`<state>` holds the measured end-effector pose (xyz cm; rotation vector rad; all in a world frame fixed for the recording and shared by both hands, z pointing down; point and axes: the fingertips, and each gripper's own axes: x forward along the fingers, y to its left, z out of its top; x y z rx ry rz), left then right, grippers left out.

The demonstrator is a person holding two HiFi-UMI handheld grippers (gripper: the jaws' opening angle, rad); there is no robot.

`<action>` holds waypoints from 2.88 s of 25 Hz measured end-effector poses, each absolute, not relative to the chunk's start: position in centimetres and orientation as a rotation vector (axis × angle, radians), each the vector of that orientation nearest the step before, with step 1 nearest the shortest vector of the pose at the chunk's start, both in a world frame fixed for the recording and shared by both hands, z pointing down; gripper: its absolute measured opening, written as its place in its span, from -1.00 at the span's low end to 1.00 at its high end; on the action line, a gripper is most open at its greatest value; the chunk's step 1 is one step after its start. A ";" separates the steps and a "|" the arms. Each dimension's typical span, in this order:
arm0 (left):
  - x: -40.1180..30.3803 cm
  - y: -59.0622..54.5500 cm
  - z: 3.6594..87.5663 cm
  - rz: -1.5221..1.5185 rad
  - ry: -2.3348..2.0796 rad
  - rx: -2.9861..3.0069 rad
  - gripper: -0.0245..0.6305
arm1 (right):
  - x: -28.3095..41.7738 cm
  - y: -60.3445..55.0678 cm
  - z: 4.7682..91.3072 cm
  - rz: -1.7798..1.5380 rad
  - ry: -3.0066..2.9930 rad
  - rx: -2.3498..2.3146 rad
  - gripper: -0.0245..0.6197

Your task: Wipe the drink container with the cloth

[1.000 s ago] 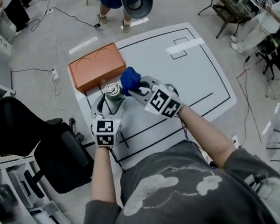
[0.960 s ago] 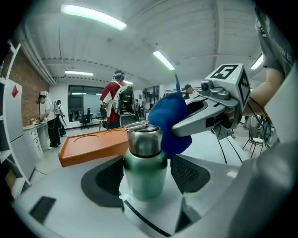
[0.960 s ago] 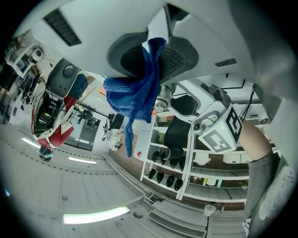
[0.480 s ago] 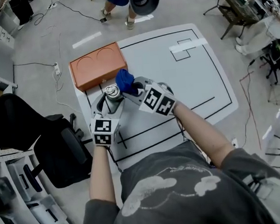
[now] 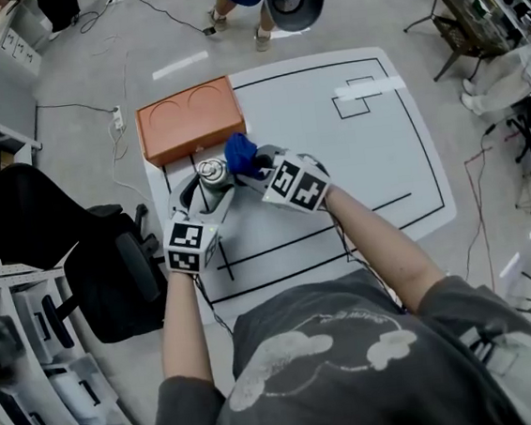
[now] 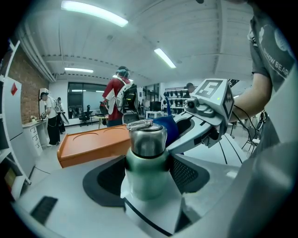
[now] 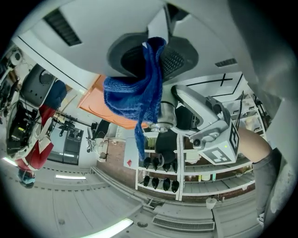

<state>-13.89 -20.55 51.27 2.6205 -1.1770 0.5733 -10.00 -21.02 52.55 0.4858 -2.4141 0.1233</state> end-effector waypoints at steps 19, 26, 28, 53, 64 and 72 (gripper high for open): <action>-14.0 -20.4 51.3 0.651 -0.920 2.741 -0.01 | -9.2 -20.8 54.7 0.196 -2.358 0.501 -0.79; -13.9 -20.5 50.6 0.670 -0.681 2.860 -0.01 | -8.1 -20.9 53.6 0.195 -2.358 0.563 -0.79; -14.0 -20.5 50.8 0.699 -0.615 2.871 -0.01 | -8.0 -20.8 53.6 0.202 -2.354 0.572 -0.79; -14.9 -19.1 51.2 0.338 -1.460 2.267 0.17 | -7.1 -20.6 50.5 0.040 -2.405 0.554 -0.79; -14.1 -21.0 51.8 0.400 -1.657 2.102 0.05 | -10.2 -21.5 46.7 -0.275 -2.456 0.242 -0.79; -13.7 -21.0 51.7 0.470 -1.431 2.312 0.04 | -11.4 -21.9 48.3 -0.276 -2.428 0.110 -0.79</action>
